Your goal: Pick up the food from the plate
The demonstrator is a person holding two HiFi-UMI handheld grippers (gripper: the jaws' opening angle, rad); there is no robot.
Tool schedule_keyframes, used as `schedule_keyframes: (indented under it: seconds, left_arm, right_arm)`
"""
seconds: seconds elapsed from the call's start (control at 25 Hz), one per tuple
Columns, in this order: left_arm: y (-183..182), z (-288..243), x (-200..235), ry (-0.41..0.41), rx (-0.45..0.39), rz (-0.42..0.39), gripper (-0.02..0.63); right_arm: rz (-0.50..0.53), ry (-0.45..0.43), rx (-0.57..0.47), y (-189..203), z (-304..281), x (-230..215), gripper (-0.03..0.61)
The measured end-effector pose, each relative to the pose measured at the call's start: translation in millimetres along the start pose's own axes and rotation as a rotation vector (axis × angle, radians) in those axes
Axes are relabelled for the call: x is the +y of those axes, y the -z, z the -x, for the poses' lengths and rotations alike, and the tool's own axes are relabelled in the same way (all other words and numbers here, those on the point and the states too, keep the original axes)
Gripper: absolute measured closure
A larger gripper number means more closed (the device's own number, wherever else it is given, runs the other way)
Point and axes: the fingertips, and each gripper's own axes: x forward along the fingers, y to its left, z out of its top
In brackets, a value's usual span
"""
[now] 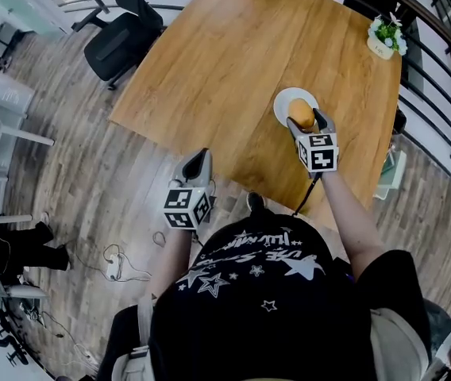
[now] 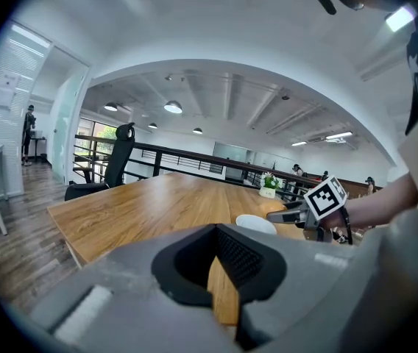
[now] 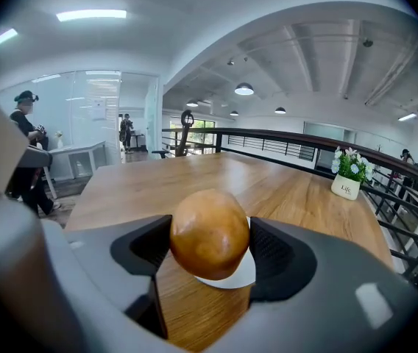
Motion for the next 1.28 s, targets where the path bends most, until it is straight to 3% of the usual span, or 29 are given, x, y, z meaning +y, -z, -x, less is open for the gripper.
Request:
schedule_keyframes:
  seconds: [0.36, 1.0, 1.28]
  left_arm:
    - [28.9, 45.8, -11.9, 0.005, 0.003, 0.018, 0.612]
    - [104.4, 153.5, -45.4, 0.057, 0.046, 0.035, 0.612]
    - [108.1, 172.1, -62.4, 0.093, 0.042, 0.034, 0.612]
  right_arm:
    - [-0.04, -0.019, -0.059, 7.0, 51.7, 29.1, 0.244]
    - [-0.116, -0.019, -0.07, 77.4, 168.3, 100.9, 0.244]
    - [-0.116, -0.018, -0.053, 94.7, 209.1, 108.3, 0.244]
